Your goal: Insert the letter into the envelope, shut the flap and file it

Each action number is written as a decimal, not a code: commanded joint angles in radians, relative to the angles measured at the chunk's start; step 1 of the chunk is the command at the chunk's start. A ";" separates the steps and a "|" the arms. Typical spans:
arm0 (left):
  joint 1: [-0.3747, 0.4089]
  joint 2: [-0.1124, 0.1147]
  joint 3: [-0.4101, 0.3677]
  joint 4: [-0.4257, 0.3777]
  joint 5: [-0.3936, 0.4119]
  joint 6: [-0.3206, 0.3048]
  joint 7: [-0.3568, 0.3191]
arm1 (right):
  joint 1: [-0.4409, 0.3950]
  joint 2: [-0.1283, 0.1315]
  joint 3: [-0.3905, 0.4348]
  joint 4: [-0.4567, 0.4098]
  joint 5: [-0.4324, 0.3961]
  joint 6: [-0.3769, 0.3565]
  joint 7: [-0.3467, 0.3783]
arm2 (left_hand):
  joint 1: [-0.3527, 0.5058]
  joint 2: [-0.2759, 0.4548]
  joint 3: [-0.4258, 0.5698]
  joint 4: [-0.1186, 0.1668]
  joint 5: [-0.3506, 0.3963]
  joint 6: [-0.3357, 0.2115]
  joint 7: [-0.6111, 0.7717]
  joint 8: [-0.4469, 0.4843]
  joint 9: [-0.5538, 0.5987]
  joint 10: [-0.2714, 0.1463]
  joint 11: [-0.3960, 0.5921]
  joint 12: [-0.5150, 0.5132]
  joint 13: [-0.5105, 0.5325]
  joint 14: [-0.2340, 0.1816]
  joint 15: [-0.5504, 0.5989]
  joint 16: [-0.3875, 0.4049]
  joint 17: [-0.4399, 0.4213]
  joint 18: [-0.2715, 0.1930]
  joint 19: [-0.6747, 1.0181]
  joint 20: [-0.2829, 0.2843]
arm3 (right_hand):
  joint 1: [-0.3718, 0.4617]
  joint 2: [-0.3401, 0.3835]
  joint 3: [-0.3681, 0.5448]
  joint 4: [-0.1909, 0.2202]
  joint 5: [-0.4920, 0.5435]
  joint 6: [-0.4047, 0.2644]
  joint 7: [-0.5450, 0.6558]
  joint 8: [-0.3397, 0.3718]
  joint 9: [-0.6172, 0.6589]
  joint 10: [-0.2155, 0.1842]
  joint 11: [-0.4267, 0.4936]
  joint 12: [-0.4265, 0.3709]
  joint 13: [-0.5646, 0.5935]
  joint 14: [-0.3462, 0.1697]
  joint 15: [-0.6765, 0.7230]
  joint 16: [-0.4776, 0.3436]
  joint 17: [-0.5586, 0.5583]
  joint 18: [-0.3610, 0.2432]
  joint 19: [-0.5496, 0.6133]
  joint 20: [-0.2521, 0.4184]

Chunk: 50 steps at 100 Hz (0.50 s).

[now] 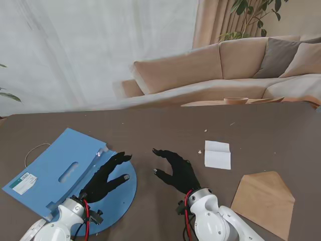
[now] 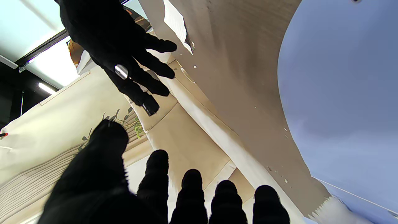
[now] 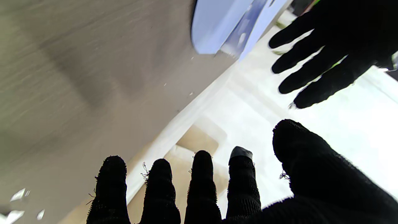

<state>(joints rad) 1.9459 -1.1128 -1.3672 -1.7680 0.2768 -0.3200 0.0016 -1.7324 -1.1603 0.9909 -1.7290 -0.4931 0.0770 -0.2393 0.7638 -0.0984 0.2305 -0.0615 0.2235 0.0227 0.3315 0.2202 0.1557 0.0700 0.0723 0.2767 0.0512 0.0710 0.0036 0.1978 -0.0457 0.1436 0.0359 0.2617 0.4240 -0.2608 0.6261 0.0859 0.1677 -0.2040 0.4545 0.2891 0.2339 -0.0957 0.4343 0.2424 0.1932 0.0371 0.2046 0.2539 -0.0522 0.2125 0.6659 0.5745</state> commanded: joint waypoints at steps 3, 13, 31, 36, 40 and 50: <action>0.004 -0.005 -0.003 -0.001 -0.004 -0.001 -0.010 | -0.043 -0.004 0.025 -0.047 -0.030 0.038 -0.005 | 0.022 0.026 -0.017 0.000 -0.026 -0.029 0.012 0.008 -0.017 -0.028 -0.003 0.006 -0.018 -0.031 -0.003 -0.014 -0.001 -0.042 -0.019 -0.022 | 0.022 -0.037 0.073 0.030 0.032 0.017 0.042 0.024 0.034 -0.003 0.040 0.021 0.051 -0.027 0.049 0.031 0.022 -0.008 0.050 0.028; 0.009 -0.004 -0.010 -0.004 -0.018 0.002 -0.020 | -0.101 0.007 0.082 -0.119 -0.115 0.098 -0.002 | 0.024 0.025 -0.016 0.000 -0.025 -0.029 0.012 0.008 -0.017 -0.026 -0.002 0.006 -0.018 -0.029 -0.003 -0.012 -0.001 -0.042 -0.019 -0.023 | 0.006 -0.057 0.105 0.003 0.062 0.050 0.073 0.039 0.042 0.019 0.095 0.046 0.068 -0.010 0.114 0.073 0.037 -0.002 0.106 0.047; 0.015 -0.003 -0.024 -0.007 -0.027 -0.015 -0.030 | -0.230 0.029 0.228 -0.262 -0.278 0.202 0.038 | 0.024 0.024 -0.016 0.000 -0.024 -0.027 0.012 0.008 -0.017 -0.026 0.000 0.006 -0.018 -0.026 -0.001 -0.005 -0.002 -0.040 -0.017 -0.022 | -0.005 -0.077 0.107 -0.035 0.111 0.086 0.097 0.070 0.066 0.049 0.181 0.107 0.085 0.020 0.233 0.138 0.053 0.010 0.182 0.063; 0.015 -0.003 -0.027 -0.009 -0.032 -0.016 -0.031 | -0.267 0.035 0.278 -0.298 -0.322 0.228 0.066 | 0.024 0.024 -0.016 0.000 -0.023 -0.027 0.012 0.008 -0.016 -0.025 0.001 0.006 -0.018 -0.025 -0.001 -0.003 -0.002 -0.039 -0.017 -0.022 | -0.009 -0.078 0.105 -0.039 0.114 0.087 0.097 0.073 0.067 0.051 0.181 0.110 0.086 0.022 0.240 0.141 0.056 0.012 0.189 0.063; 0.016 -0.003 -0.028 -0.010 -0.032 -0.020 -0.032 | -0.296 0.040 0.321 -0.323 -0.352 0.248 0.095 | 0.023 0.023 -0.017 0.000 -0.022 -0.027 0.012 0.008 -0.016 -0.025 0.001 0.006 -0.018 -0.024 -0.001 -0.002 -0.002 -0.039 -0.017 -0.021 | -0.008 -0.078 0.103 -0.040 0.113 0.085 0.096 0.074 0.066 0.051 0.180 0.110 0.085 0.022 0.239 0.140 0.055 0.013 0.190 0.062; 0.013 -0.003 -0.028 -0.009 -0.033 -0.021 -0.033 | -0.360 0.046 0.432 -0.364 -0.412 0.276 0.152 | 0.023 0.025 -0.016 0.000 -0.023 -0.028 0.011 0.008 -0.016 -0.025 0.002 0.005 -0.019 -0.025 -0.001 0.001 -0.002 -0.039 -0.016 -0.021 | -0.004 -0.079 0.103 -0.041 0.110 0.077 0.092 0.078 0.064 0.047 0.175 0.111 0.086 0.021 0.237 0.137 0.058 0.013 0.197 0.060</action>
<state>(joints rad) 1.9533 -1.1124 -1.3961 -1.7683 0.2452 -0.3370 -0.0149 -2.0662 -1.1341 1.3875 -2.0946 -0.9133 0.3392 -0.0845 0.7783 -0.0984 0.2305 -0.0615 0.2235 0.0227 0.3319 0.2209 0.1557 0.0700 0.0723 0.2767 0.0512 0.0710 0.0037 0.1978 -0.0456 0.1436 0.0359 0.2615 0.4235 -0.3229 0.7205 0.0715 0.2551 -0.1276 0.5361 0.3514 0.2850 -0.0486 0.6077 0.3466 0.2685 0.0406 0.4354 0.3845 0.0056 0.2170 0.8445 0.6232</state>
